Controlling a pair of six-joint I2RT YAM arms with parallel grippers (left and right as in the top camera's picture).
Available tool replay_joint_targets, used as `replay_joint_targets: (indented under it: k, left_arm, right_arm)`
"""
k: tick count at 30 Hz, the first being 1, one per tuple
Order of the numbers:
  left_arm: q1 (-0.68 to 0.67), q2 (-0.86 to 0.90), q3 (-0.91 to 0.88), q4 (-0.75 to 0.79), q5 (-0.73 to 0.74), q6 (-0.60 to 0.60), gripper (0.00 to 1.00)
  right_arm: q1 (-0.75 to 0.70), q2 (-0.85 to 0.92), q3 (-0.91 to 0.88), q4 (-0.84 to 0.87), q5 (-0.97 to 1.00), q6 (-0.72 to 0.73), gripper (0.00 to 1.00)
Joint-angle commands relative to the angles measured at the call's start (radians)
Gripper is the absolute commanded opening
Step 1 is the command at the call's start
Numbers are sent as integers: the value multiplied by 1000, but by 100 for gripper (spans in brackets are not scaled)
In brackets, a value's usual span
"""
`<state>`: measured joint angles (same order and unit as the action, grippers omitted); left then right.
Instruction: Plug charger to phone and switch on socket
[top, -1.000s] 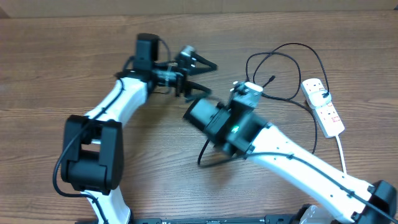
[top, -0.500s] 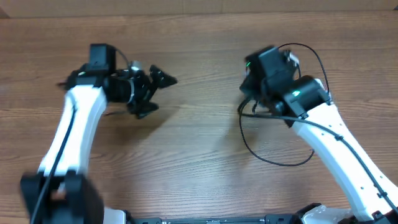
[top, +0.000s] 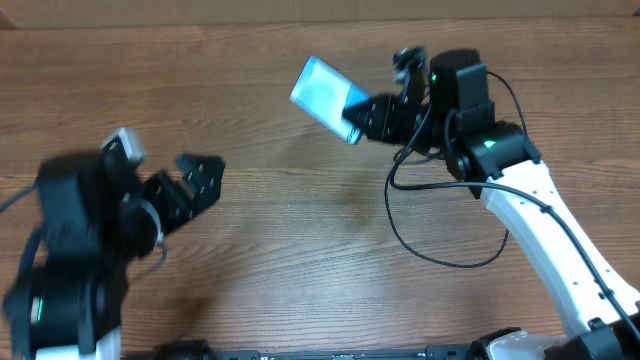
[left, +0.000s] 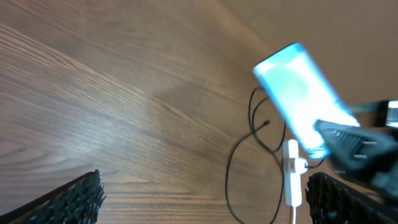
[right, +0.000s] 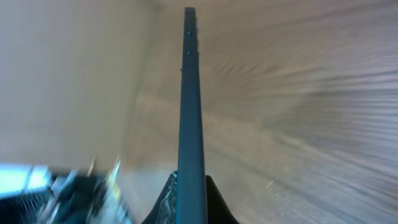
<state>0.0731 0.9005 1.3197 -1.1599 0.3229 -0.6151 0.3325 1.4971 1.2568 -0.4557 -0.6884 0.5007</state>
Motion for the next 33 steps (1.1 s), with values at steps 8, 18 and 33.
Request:
replay_joint_targets:
  k: [8,18,33]
  left_arm:
    - [6,-172,3,-116,-124,-125,100]
    - [6,-166,-275,175,222,-208,100]
    - [-35,56,-736,989,589,-683,85]
  right_arm:
    - [-99,-2,-296,226,-522,-102,4]
    - [-98,-2,-314,224,-581,-72,4]
    - [-57,-2,-314,410,-155,602,4]
